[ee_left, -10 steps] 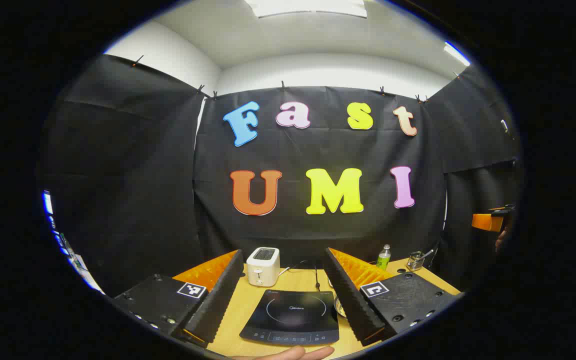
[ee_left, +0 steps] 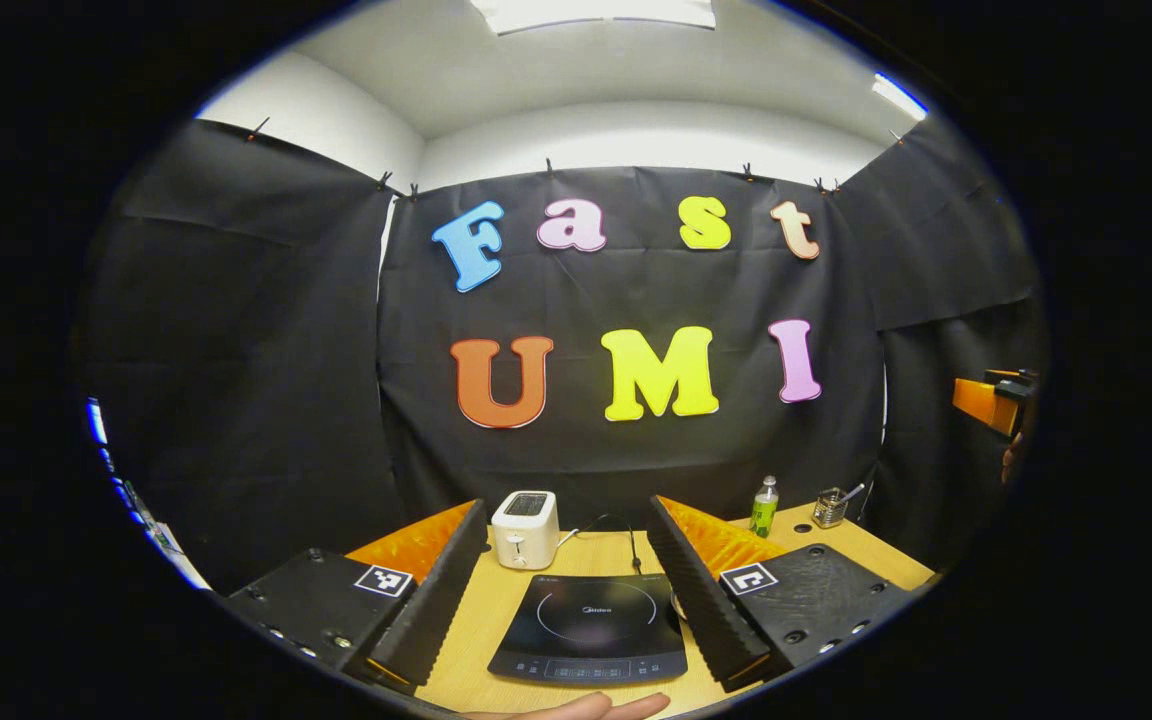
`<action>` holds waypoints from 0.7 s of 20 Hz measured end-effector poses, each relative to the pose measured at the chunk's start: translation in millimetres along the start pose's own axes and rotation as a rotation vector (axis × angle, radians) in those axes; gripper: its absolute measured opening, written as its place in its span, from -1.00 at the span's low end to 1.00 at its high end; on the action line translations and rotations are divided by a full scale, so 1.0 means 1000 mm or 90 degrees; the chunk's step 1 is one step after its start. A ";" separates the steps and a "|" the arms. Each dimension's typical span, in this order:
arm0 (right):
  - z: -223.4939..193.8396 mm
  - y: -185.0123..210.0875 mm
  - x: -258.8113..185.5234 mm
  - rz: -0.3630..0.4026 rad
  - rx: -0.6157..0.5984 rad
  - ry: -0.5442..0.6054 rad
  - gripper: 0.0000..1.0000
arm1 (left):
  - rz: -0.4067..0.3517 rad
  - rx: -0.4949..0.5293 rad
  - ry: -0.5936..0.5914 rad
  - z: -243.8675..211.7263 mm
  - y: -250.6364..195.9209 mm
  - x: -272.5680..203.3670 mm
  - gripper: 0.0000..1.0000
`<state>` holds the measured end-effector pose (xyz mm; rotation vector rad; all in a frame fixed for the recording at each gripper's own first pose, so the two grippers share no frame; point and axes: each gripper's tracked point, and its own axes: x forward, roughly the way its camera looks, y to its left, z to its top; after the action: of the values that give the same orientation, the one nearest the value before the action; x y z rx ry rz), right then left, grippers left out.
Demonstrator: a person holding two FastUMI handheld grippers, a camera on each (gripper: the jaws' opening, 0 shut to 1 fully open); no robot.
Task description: First push the handle of the pot to place it horizontally, then grasp the pot with both hands and set it on the induction cooktop.
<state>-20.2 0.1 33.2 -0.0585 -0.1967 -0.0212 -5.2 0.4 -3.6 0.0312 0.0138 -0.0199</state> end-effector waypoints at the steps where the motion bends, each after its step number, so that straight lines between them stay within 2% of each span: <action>1: 0.000 -0.001 0.000 -0.001 -0.006 0.002 1.00 | -0.001 -0.003 0.002 -0.001 0.000 -0.001 0.92; 6: -0.007 -0.009 0.004 -0.019 -0.038 0.009 1.00 | -0.003 -0.003 0.007 -0.004 -0.002 0.001 0.92; 11: -0.031 0.005 0.010 0.011 -0.043 0.043 1.00 | -0.021 0.011 0.003 -0.011 -0.015 0.000 0.92; 14: -0.069 0.026 0.017 0.060 -0.025 0.119 1.00 | -0.026 0.006 0.006 -0.017 -0.021 -0.003 0.93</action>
<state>10.2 21.8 -32.7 -0.1043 -0.0071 0.0633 -8.7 -19.8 -21.3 0.0409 0.0236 -0.0607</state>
